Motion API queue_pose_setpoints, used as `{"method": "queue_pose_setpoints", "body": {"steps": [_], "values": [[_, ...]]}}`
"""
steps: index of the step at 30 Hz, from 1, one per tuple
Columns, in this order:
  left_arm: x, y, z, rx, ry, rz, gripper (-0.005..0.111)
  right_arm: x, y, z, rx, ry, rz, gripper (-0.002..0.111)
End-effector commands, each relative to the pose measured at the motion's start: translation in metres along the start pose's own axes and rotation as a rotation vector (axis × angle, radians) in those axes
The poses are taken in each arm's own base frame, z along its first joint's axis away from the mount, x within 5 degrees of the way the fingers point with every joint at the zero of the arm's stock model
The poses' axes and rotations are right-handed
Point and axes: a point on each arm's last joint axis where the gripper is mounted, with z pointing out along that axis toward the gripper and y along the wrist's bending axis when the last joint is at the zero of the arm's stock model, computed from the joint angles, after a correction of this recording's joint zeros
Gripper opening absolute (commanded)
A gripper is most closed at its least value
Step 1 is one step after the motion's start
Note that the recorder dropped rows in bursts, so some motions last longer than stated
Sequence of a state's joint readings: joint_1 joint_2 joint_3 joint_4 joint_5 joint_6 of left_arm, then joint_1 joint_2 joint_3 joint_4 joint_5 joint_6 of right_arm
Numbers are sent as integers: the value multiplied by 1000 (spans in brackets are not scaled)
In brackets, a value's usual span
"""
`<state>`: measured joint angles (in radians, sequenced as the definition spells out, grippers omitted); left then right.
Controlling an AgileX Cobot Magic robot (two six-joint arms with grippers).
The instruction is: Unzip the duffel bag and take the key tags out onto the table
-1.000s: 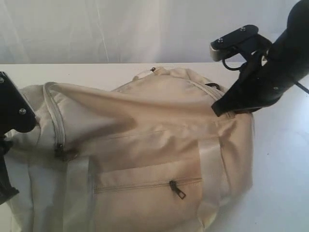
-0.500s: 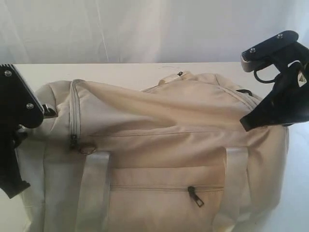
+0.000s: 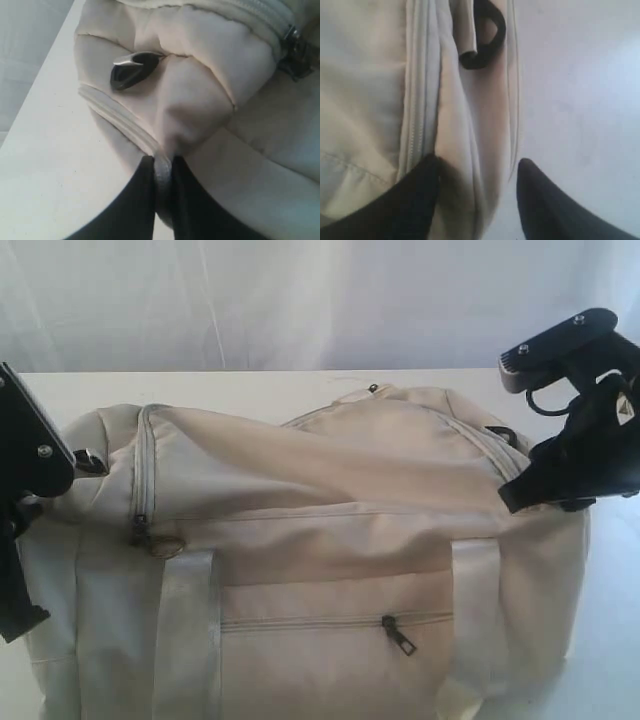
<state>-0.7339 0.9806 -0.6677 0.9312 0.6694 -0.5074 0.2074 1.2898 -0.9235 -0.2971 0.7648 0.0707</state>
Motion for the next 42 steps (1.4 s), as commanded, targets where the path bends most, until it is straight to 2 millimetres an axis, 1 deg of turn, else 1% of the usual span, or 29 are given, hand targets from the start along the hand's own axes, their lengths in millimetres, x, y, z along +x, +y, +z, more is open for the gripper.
{"method": "queue_pose_setpoints", "body": {"steps": [1,3,6,8,11,13,14,16,18,19,20,21,22,24,26,27,33,38,41,42], "values": [[4,7,-3,-57,23,5,0,-13,-5,-29,-12,-166,-25,47],[4,7,-3,-54,21,3,0,-17,-3,-43,-52,-251,-54,47],[3,7,-3,-55,19,2,0,-25,13,-65,-176,-412,-151,47],[3,7,-3,-54,18,-2,0,-30,31,-73,-293,-491,-219,47],[3,6,-3,-49,8,-24,0,-35,65,-75,-440,-579,-431,47],[2,6,-3,-44,6,-26,0,-38,87,-72,-502,-624,-571,47],[2,5,-3,-41,7,-28,0,-40,112,-66,-531,-662,-724,47],[1,5,-4,-23,9,-50,0,-41,135,-59,-529,-692,-822,47],[0,5,-6,-6,10,-76,0,-44,154,-51,-516,-710,-848,47],[-2,6,-7,5,11,-95,0,-47,173,-41,-487,-734,-867,47],[-2,6,-7,4,10,-94,0,-47,181,-36,-479,-736,-870,47],[-2,6,-7,9,14,-98,0,-47,198,-27,-473,-740,-887,47],[-2,6,-7,8,16,-98,0,-44,212,-21,-482,-732,-912,47],[-1,6,-8,6,17,-100,0,-36,230,-11,-511,-699,-955,47],[-1,10,-13,-4,7,-116,0,-33,240,-4,-508,-691,-974,47],[-1,11,-14,-4,5,-118,0,-33,241,-2,-497,-695,-970,47],[3,16,-22,-9,-32,-147,0,-42,242,10,-394,-747,-915,47],[4,17,-25,-9,-44,-155,0,-48,245,12,-380,-760,-893,46],[4,17,-25,-9,-44,-155,0,-51,246,12,-382,-762,-882,37],[4,17,-25,-9,-44,-155,0,-51,247,12,-383,-761,-883,32]]}}
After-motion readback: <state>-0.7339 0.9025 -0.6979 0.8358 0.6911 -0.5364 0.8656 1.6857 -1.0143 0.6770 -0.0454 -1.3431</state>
